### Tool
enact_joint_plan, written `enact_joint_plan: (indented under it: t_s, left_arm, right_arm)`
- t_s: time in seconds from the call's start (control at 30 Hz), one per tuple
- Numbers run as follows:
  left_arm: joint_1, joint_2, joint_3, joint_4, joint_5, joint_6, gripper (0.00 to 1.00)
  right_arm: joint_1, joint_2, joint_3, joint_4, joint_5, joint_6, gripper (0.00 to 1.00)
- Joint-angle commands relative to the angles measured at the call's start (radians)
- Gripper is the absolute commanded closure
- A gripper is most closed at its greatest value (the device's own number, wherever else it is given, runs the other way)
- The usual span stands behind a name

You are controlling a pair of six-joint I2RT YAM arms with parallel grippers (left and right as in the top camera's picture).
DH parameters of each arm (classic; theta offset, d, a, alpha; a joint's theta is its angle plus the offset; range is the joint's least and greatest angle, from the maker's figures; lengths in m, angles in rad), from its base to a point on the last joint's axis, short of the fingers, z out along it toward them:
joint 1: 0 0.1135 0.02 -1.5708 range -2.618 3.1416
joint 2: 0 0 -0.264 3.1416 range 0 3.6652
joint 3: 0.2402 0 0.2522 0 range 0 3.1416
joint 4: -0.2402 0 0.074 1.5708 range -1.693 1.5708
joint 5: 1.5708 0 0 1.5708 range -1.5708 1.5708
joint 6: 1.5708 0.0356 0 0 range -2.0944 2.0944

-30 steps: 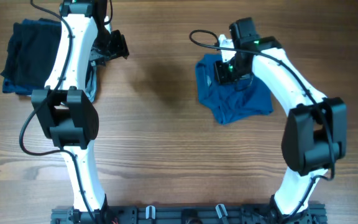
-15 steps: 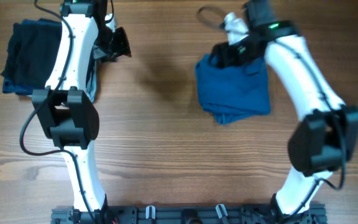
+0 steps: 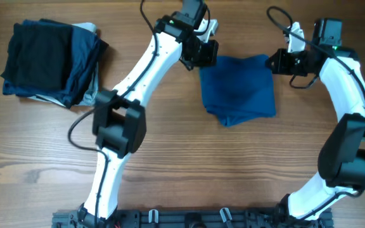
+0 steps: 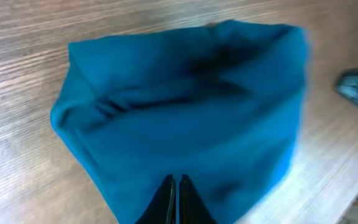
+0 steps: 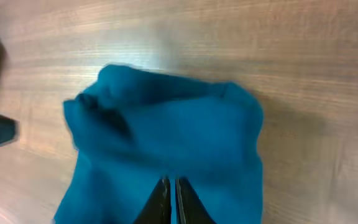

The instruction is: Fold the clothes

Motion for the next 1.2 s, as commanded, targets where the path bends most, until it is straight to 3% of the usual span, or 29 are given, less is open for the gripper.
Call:
enact_joint_plan:
  t_s: [0.0, 0.2, 0.37, 0.43, 0.53, 0.67, 0.77, 0.97, 1.17]
  left_arm:
    - [-0.002, 0.096, 0.004, 0.051, 0.01, -0.008, 0.96]
    - [0.001, 0.246, 0.004, 0.074, -0.047, -0.011, 0.96]
    - [0.005, 0.089, 0.006, 0.049, -0.203, 0.057, 0.96]
    - [0.005, -0.034, 0.006, 0.048, -0.202, 0.051, 0.96]
    - [0.005, -0.138, 0.006, -0.003, -0.197, -0.007, 0.96]
    - [-0.011, -0.113, -0.002, -0.186, -0.117, -0.008, 0.96]
    - [-0.053, -0.06, -0.044, -0.224, -0.038, -0.004, 0.96]
    - [-0.138, 0.0, -0.229, -0.102, -0.024, -0.001, 0.96]
    - [-0.136, -0.001, -0.416, -0.013, -0.035, 0.0, 0.96]
  right_arm:
    - [0.002, 0.095, -0.064, 0.13, -0.016, 0.01, 0.95]
    - [0.001, 0.315, -0.068, 0.264, -0.005, 0.005, 0.96]
    - [0.0, 0.205, -0.035, 0.247, -0.009, 0.002, 0.91]
    - [0.0, 0.045, -0.031, 0.176, -0.01, 0.002, 0.91]
    - [0.0, -0.18, -0.031, -0.08, -0.011, 0.001, 0.92]
    - [0.0, -0.209, -0.076, -0.303, 0.084, -0.02, 0.96]
    - [0.0, -0.207, -0.222, -0.18, 0.107, 0.033, 0.95]
    - [0.0, -0.182, -0.522, 0.2, 0.207, 0.119, 0.95]
    - [0.0, -0.152, -0.531, 0.243, 0.225, 0.167, 0.94]
